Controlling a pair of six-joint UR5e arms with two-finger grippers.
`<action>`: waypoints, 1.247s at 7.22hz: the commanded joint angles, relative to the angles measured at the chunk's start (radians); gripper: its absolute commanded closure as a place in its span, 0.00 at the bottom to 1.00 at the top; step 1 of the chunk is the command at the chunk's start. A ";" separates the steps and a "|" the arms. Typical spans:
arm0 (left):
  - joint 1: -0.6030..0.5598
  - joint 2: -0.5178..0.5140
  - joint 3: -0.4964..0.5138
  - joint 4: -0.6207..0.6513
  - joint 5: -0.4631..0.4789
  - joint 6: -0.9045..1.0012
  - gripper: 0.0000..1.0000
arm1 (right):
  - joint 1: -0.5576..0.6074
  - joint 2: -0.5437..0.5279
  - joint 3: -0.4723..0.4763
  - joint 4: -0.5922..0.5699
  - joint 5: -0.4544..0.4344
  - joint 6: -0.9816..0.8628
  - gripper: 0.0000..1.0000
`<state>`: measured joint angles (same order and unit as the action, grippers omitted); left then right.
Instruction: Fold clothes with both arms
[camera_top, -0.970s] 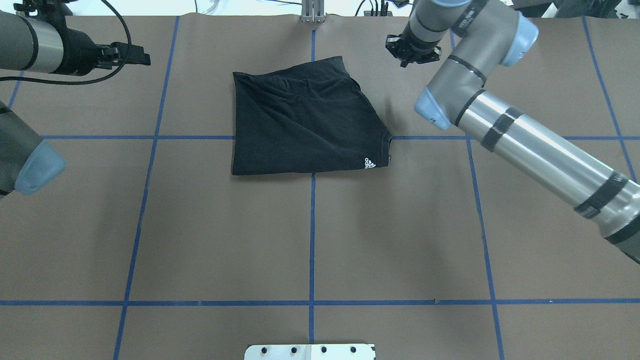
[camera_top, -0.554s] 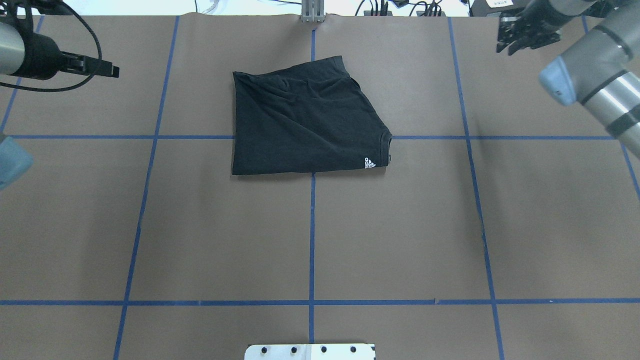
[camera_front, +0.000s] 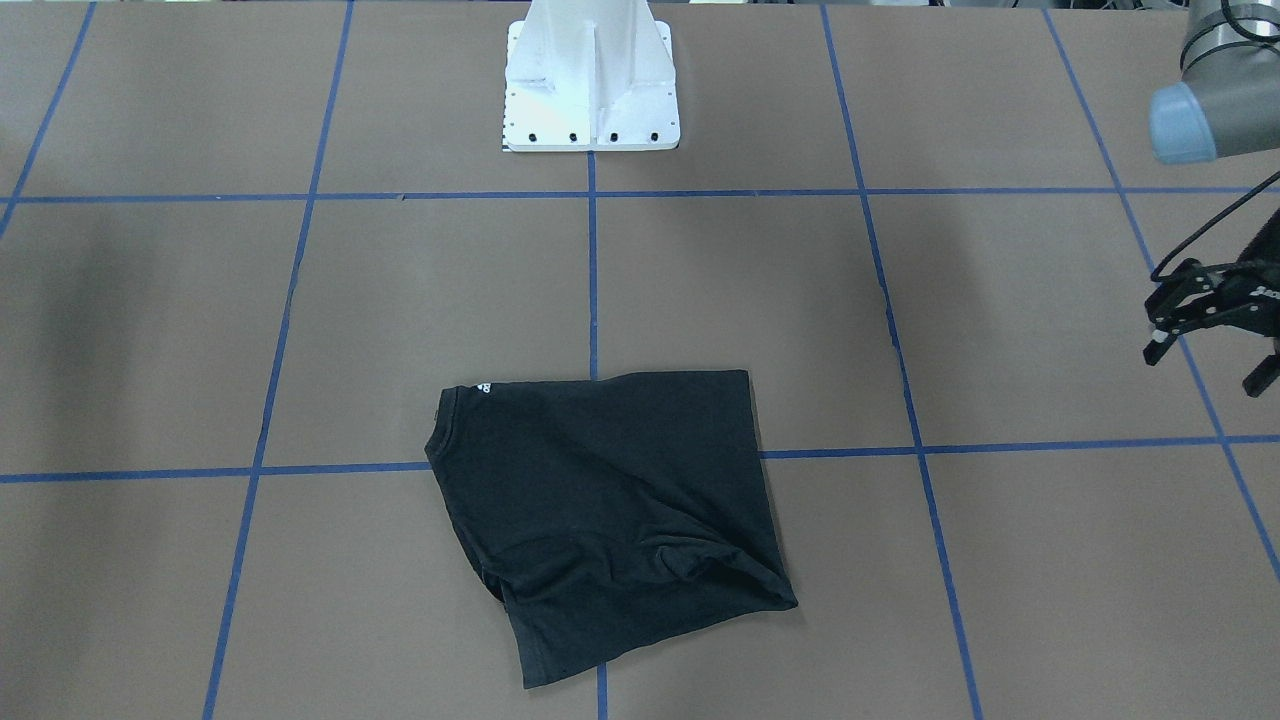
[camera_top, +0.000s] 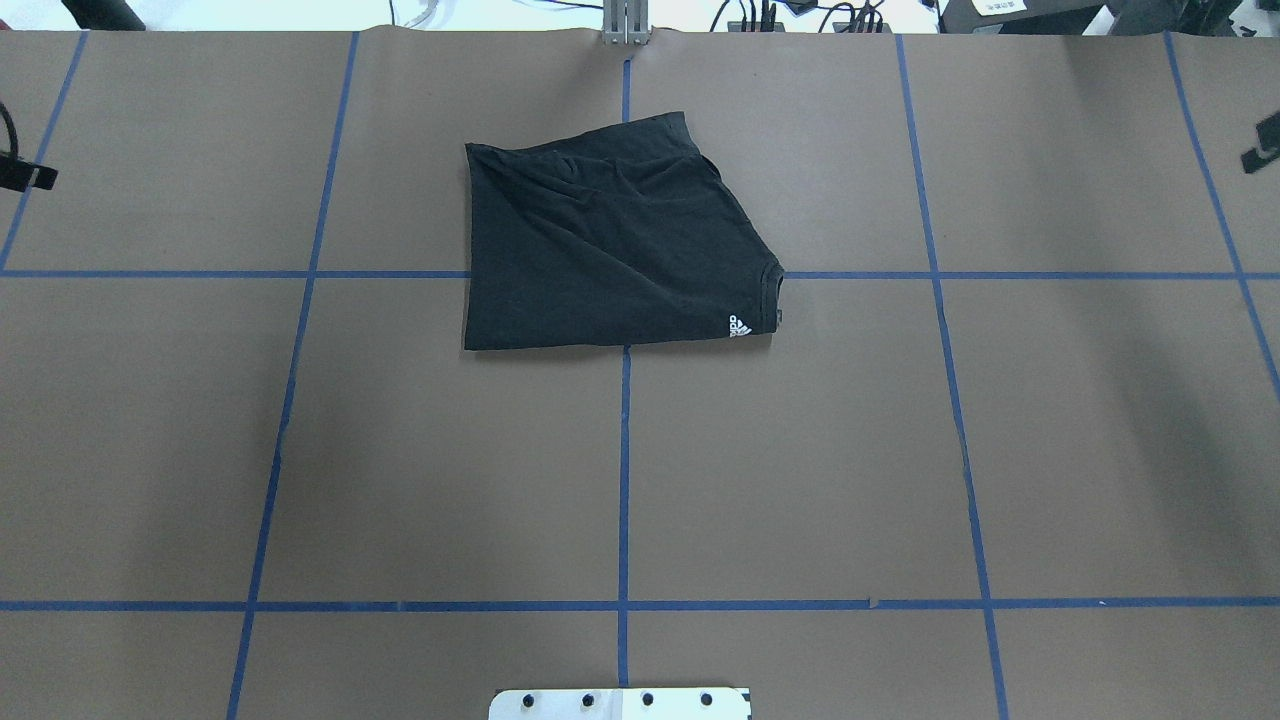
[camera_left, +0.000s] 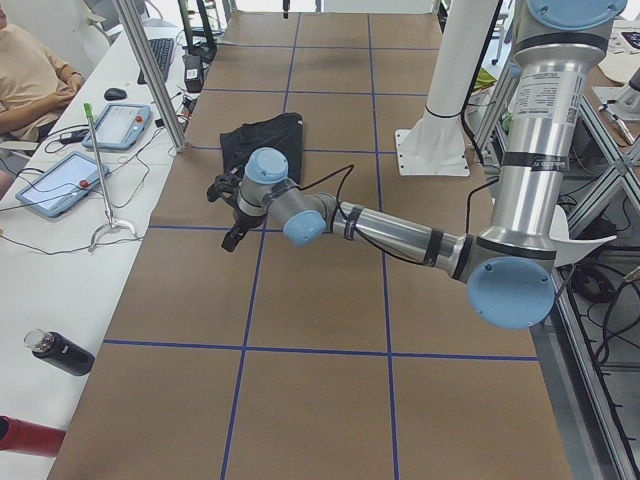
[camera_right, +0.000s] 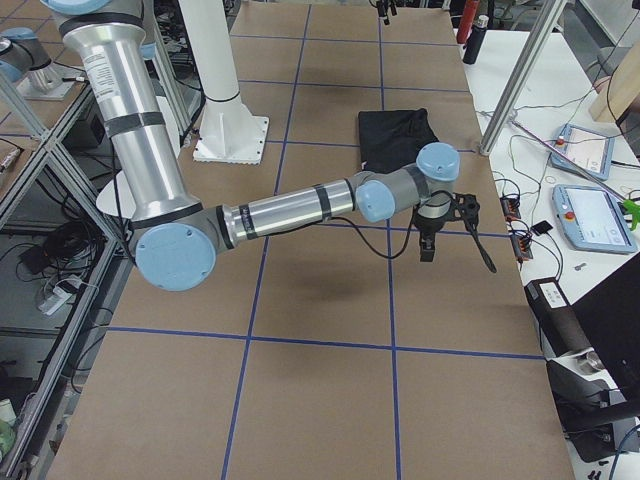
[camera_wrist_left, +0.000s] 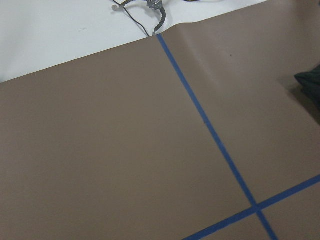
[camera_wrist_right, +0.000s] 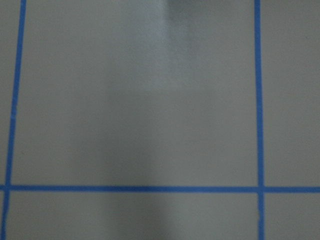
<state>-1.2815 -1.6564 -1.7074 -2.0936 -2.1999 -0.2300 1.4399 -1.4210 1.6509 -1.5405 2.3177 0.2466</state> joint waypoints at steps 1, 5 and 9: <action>-0.035 0.155 -0.067 0.063 -0.078 0.120 0.00 | 0.072 -0.154 0.038 -0.047 0.014 -0.281 0.00; -0.116 0.199 -0.089 0.050 -0.086 0.123 0.00 | 0.146 -0.192 0.099 -0.132 0.000 -0.270 0.00; -0.110 0.164 -0.047 0.064 -0.115 0.109 0.00 | 0.113 -0.191 0.119 -0.135 -0.001 -0.262 0.00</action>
<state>-1.3925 -1.4854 -1.7678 -2.0315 -2.2998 -0.1191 1.5634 -1.6187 1.7557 -1.6677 2.3126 -0.0160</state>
